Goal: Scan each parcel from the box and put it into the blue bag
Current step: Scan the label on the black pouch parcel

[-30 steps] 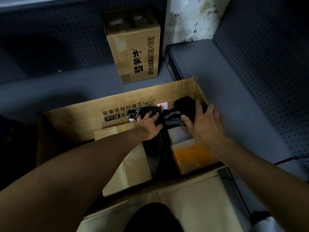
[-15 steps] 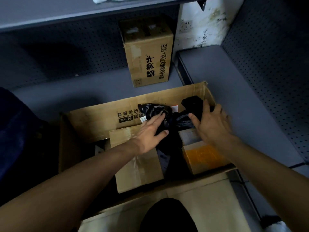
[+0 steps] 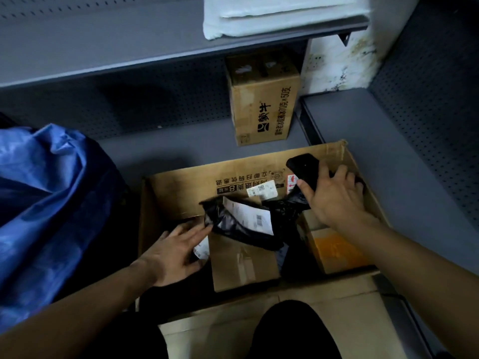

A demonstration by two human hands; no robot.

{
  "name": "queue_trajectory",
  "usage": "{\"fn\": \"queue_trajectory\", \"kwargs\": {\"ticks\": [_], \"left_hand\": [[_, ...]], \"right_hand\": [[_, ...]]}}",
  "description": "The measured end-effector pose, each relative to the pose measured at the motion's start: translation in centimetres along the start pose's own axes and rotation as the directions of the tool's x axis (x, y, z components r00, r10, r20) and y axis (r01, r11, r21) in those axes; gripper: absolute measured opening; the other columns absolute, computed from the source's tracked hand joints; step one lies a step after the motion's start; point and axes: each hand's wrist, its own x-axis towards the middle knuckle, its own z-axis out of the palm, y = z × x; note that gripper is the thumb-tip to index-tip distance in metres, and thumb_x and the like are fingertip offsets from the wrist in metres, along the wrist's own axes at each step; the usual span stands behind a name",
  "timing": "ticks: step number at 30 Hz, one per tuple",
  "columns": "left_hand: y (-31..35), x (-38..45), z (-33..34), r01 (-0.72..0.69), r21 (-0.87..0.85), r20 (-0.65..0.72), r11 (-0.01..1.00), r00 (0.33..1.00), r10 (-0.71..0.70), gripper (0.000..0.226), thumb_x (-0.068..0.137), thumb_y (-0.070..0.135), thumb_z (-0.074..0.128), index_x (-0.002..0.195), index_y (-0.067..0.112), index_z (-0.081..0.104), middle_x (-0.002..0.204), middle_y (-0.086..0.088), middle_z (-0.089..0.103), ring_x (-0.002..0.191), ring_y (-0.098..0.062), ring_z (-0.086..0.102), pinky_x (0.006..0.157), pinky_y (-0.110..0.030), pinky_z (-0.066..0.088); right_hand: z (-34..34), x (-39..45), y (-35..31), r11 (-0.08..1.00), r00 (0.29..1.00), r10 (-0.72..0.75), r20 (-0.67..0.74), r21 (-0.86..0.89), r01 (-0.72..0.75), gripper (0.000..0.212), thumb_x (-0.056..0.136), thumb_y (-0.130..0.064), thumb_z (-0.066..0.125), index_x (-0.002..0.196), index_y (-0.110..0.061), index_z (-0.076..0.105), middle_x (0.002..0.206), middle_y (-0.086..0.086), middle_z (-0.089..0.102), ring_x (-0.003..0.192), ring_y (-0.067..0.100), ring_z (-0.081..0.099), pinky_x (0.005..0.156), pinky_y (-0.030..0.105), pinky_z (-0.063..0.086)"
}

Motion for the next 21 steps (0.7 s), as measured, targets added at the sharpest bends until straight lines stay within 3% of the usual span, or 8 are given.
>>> {"fn": "queue_trajectory", "kwargs": {"ticks": [4, 6, 8, 11, 15, 21], "left_hand": [[-0.8, -0.9, 2.0, 0.064, 0.058, 0.133, 0.996, 0.989, -0.071, 0.081, 0.091, 0.065, 0.042, 0.153, 0.048, -0.009, 0.165, 0.01, -0.005, 0.151, -0.023, -0.003, 0.118, -0.053, 0.015], [-1.0, -0.9, 2.2, 0.068, 0.084, 0.159, 0.994, 0.984, -0.081, 0.075, 0.091, 0.066, 0.041, 0.152, 0.051, 0.0, 0.165, 0.004, -0.002, 0.151, -0.028, 0.003, 0.116, -0.053, 0.019], [-1.0, -0.5, 2.0, 0.074, 0.086, 0.114, 0.994, 0.99, -0.084, 0.067, 0.091, 0.067, 0.04, 0.15, 0.051, 0.013, 0.16, -0.004, 0.015, 0.146, -0.031, 0.02, 0.114, -0.048, 0.027], [-0.5, 0.6, 1.1, 0.064, 0.096, -0.04, 0.993, 0.997, -0.06, 0.068, 0.091, 0.064, 0.042, 0.15, 0.038, 0.021, 0.148, -0.002, 0.032, 0.133, -0.025, 0.036, 0.11, -0.041, 0.035], [1.4, 2.9, 0.7, 0.018, 0.116, -0.187, 0.993, 0.982, 0.004, 0.085, 0.087, 0.068, 0.048, 0.154, 0.026, 0.014, 0.153, 0.0, 0.026, 0.134, -0.024, 0.032, 0.115, -0.039, 0.027], [3.3, 7.9, 1.2, 0.01, 0.073, -0.118, 0.997, 0.993, -0.001, 0.12, 0.073, 0.081, 0.055, 0.155, 0.031, -0.018, 0.165, 0.005, -0.01, 0.15, -0.025, -0.003, 0.121, -0.046, 0.001]], "right_hand": [[-0.3, -0.4, -0.9, 0.999, 0.999, -0.036, -0.006, -0.017, 0.036, 0.077, 0.097, -0.068, 0.024, 0.152, -0.014, 0.024, 0.135, 0.024, 0.04, 0.122, 0.042, 0.043, 0.099, 0.051, 0.037], [-0.3, -0.5, -1.2, 0.999, 0.999, -0.046, 0.0, -0.025, 0.046, 0.078, 0.096, -0.068, 0.024, 0.153, -0.014, 0.024, 0.135, 0.024, 0.04, 0.122, 0.041, 0.042, 0.099, 0.052, 0.037], [-0.3, -0.6, -1.3, 0.998, 0.999, -0.051, 0.003, -0.027, 0.051, 0.079, 0.096, -0.068, 0.024, 0.154, -0.015, 0.022, 0.135, 0.023, 0.04, 0.122, 0.041, 0.042, 0.099, 0.052, 0.036], [-0.1, -0.6, -1.3, 0.998, 0.999, -0.051, 0.007, -0.027, 0.051, 0.079, 0.096, -0.069, 0.024, 0.155, -0.015, 0.021, 0.137, 0.024, 0.039, 0.124, 0.042, 0.041, 0.101, 0.053, 0.036], [0.1, -0.5, -1.2, 0.998, 0.998, -0.055, 0.014, -0.033, 0.055, 0.079, 0.097, -0.068, 0.024, 0.155, -0.015, 0.019, 0.139, 0.024, 0.038, 0.125, 0.041, 0.041, 0.102, 0.053, 0.035], [1.0, -0.5, -0.6, 0.99, 0.994, -0.105, 0.027, -0.091, 0.107, 0.079, 0.097, -0.068, 0.023, 0.156, -0.016, 0.016, 0.137, 0.022, 0.039, 0.125, 0.04, 0.041, 0.103, 0.052, 0.035]]}}
